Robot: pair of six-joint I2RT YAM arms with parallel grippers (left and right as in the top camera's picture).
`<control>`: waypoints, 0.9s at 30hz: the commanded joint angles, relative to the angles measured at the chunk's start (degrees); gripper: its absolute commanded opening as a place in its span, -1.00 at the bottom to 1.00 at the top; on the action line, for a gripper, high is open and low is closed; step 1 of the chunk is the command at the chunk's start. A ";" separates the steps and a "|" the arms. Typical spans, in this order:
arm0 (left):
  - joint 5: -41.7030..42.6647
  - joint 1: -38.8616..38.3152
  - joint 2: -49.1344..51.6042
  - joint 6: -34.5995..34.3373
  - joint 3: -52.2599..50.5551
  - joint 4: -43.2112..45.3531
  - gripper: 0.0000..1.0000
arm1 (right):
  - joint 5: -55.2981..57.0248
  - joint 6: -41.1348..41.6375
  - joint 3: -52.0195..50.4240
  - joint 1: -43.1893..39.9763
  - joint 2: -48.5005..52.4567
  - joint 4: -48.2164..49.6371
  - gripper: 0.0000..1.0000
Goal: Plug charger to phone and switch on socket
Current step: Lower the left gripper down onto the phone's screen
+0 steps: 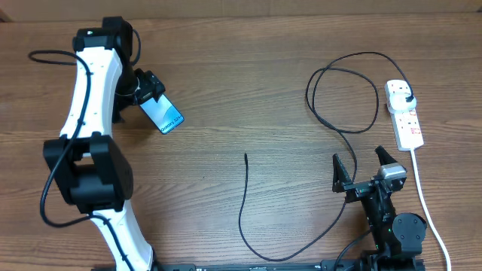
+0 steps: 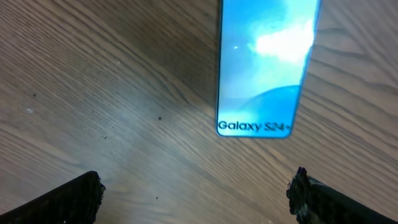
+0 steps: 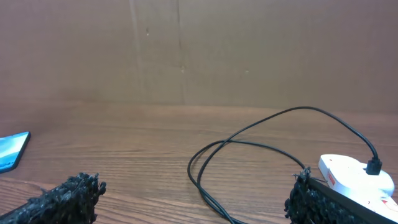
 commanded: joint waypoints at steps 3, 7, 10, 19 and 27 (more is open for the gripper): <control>-1.22 -0.22 4.87 -1.92 1.40 0.79 0.99 | 0.28 0.31 -0.61 -0.31 -0.52 0.28 1.00; -1.20 -0.55 7.02 -1.92 1.40 2.10 0.99 | 0.28 0.31 -0.61 -0.31 -0.52 0.28 1.00; -1.18 -0.68 7.45 -2.01 1.40 3.34 0.99 | 0.28 0.31 -0.61 -0.31 -0.52 0.31 1.00; -1.20 -0.79 7.50 -2.95 1.40 5.25 0.99 | 0.28 0.31 -0.61 -0.31 -0.52 0.28 1.00; 0.39 -0.90 7.50 -2.97 1.40 9.44 0.99 | 0.28 0.31 -0.61 -0.31 -0.52 0.28 1.00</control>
